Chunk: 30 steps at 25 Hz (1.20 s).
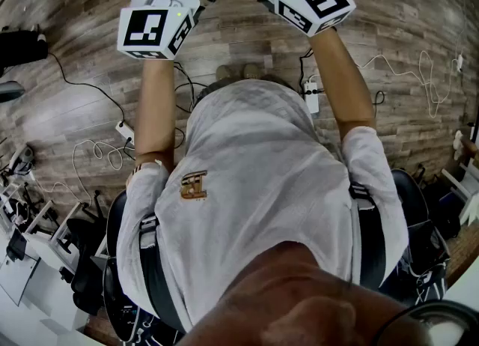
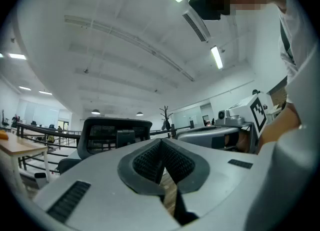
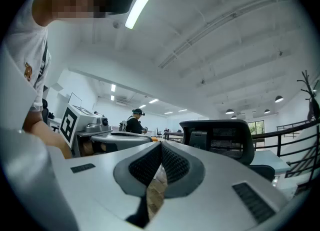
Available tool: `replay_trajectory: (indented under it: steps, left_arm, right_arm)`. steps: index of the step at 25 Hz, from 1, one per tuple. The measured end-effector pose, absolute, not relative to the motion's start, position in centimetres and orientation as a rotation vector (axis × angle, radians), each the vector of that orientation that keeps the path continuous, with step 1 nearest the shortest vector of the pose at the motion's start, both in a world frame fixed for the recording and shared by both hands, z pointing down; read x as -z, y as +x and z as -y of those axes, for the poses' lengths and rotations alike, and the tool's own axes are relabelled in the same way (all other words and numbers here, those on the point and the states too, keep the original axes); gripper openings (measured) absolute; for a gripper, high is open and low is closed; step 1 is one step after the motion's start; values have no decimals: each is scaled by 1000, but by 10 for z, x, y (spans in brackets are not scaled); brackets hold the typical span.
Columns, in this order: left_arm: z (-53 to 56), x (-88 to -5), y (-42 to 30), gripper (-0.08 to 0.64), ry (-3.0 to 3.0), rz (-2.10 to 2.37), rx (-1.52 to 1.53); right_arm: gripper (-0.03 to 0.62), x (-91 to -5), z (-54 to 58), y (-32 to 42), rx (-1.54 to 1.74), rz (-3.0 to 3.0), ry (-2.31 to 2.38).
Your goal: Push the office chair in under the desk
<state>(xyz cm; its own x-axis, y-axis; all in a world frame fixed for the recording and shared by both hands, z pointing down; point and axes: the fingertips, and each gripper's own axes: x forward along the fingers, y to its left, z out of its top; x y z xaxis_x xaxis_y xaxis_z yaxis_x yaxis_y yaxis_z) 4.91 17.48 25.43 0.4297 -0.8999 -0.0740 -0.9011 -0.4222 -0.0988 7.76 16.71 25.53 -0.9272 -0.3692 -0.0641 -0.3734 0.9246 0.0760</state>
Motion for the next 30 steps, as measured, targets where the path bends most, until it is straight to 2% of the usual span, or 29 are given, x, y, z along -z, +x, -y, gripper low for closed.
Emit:
replay_trajectory:
  steps: [19,30]
  left_arm:
    - [-175,-250,38,20,-2502,-1576,52]
    - [-159,-249,-6,21,-2431,-1537,147]
  right_arm:
    - [35,-251,-165,71,-229,-3051,-621]
    - [37,-252,-145,42,-429,-3098,-742]
